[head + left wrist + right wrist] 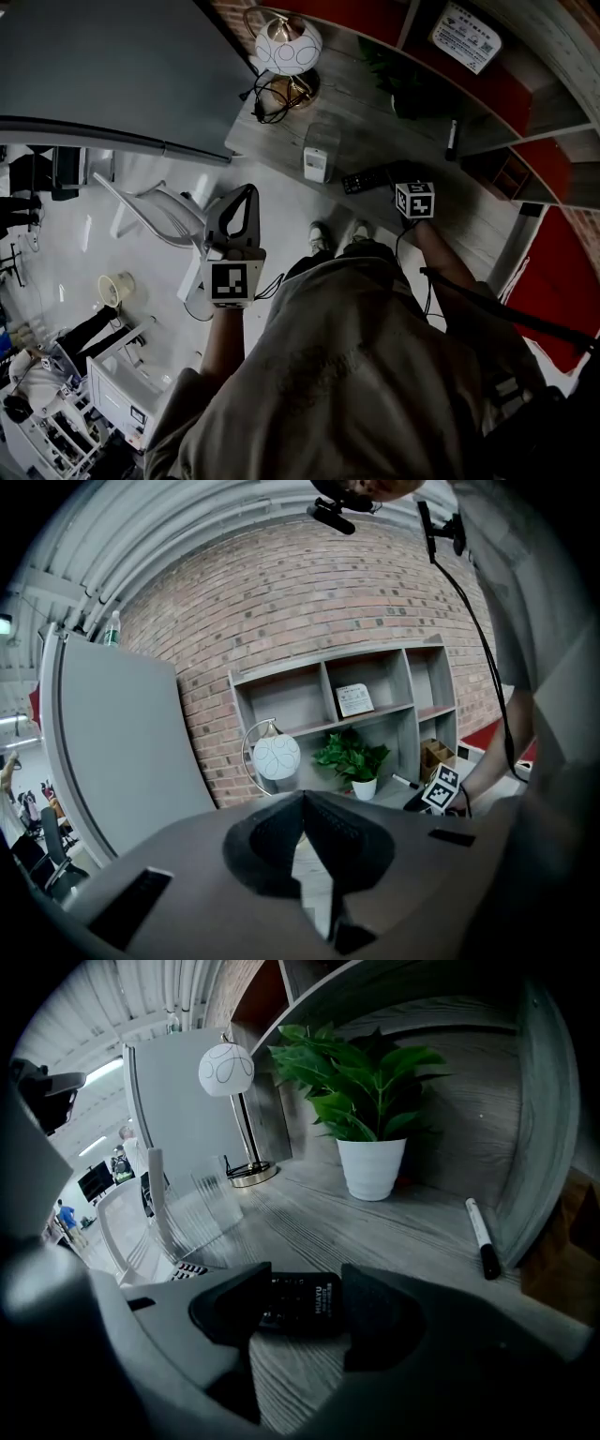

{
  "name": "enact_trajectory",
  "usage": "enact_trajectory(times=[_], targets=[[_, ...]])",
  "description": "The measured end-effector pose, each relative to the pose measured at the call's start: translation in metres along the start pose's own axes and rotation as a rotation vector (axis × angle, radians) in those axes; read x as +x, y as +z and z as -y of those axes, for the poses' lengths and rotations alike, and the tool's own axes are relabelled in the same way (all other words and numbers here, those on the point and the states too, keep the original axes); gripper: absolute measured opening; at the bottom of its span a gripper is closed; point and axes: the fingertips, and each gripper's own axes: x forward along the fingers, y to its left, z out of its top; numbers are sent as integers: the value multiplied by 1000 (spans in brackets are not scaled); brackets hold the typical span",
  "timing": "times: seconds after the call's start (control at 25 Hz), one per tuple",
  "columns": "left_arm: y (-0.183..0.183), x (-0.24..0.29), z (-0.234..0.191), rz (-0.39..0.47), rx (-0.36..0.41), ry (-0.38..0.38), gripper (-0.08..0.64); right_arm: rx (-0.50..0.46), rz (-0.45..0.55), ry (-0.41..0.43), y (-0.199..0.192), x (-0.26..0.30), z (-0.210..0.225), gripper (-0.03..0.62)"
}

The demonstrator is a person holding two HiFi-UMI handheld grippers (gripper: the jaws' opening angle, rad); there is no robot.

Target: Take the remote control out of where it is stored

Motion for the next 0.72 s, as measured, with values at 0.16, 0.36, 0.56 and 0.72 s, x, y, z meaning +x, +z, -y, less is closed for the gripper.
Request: enact_trajectory(times=[0.16, 0.36, 0.56, 0.72], targets=[[-1, -6, 1, 4, 1, 7, 11, 12, 5, -2, -1, -1, 0, 235], [-2, -12, 0, 5, 2, 14, 11, 45, 50, -14, 12, -13, 1, 235], [1, -16, 0, 15, 0, 11, 11, 31, 137, 2, 50, -39, -10, 235], [8, -14, 0, 48, 15, 5, 11, -29, 256, 21, 97, -76, -26, 235]])
